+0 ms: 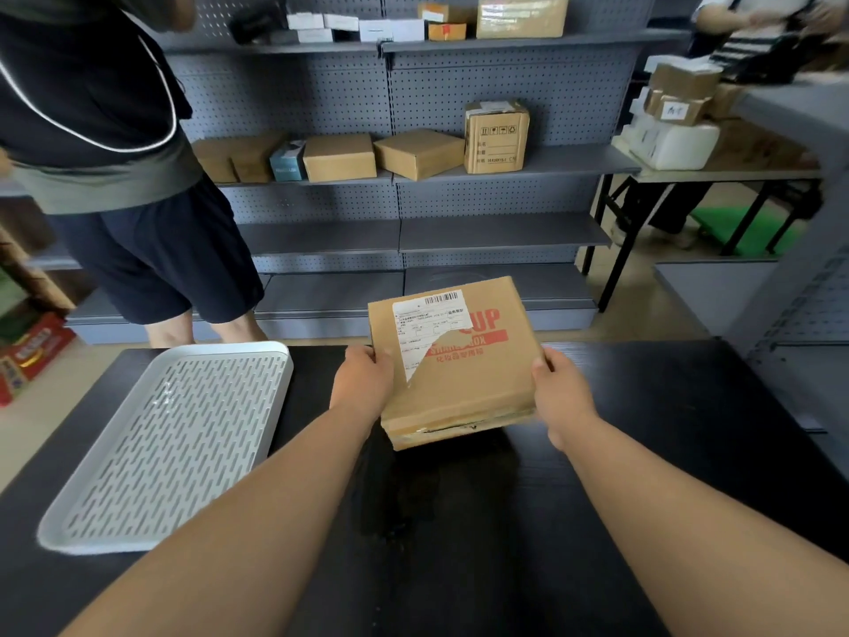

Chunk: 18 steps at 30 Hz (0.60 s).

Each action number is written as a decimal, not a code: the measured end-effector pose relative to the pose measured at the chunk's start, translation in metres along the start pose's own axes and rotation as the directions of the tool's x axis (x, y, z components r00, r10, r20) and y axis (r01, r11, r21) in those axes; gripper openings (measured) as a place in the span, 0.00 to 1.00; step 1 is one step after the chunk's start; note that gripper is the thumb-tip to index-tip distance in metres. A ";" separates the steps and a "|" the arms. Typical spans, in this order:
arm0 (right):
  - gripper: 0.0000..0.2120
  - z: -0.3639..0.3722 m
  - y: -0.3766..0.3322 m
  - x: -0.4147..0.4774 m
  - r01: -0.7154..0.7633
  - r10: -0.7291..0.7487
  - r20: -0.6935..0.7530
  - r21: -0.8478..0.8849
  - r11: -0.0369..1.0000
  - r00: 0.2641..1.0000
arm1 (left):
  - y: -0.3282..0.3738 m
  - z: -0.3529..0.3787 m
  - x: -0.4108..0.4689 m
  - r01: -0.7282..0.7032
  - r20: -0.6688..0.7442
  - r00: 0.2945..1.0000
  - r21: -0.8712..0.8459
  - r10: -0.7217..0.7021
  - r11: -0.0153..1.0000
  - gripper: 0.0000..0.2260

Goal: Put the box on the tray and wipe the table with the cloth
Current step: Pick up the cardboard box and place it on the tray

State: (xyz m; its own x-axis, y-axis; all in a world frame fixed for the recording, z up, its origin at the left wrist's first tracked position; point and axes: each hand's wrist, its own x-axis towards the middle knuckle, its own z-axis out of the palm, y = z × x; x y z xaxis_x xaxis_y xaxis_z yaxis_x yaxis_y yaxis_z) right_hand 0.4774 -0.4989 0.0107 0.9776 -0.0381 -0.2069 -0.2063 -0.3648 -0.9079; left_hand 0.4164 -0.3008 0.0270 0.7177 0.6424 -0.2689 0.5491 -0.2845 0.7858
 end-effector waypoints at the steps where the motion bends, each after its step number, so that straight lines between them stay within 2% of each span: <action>1: 0.14 -0.003 -0.001 -0.004 0.025 -0.025 0.006 -0.006 1.000 1.000 | -0.001 -0.002 -0.006 0.019 0.020 1.000 -0.008 -0.019 1.000 0.18; 5: 0.15 -0.016 -0.003 -0.020 0.099 -0.096 0.047 -0.060 0.993 0.994 | -0.003 -0.009 -0.029 0.121 0.077 0.990 -0.082 -0.115 0.989 0.29; 8: 0.15 -0.027 0.002 -0.032 0.134 -0.126 0.081 -0.096 0.986 0.989 | -0.008 -0.016 -0.042 0.145 0.096 0.986 -0.136 -0.133 0.980 0.34; 13: 0.14 -0.038 0.005 -0.054 0.162 -0.153 0.136 -0.058 0.985 0.979 | -0.012 -0.030 -0.064 0.164 0.135 0.982 -0.228 -0.136 0.960 0.33; 18: 0.16 -0.051 -0.002 -0.072 0.213 -0.200 0.159 -0.068 0.975 0.967 | -0.016 -0.042 -0.082 0.133 0.125 0.986 -0.190 -0.110 0.973 0.30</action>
State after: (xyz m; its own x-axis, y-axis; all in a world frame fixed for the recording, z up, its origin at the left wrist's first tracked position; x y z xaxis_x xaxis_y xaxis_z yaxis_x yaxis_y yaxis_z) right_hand 0.4097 -0.5427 0.0458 0.9800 0.1841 -0.0759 0.0101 -0.4269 -0.9043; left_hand 0.3305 -0.3194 0.0595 0.7007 0.5759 -0.4211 0.5482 -0.0567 0.8344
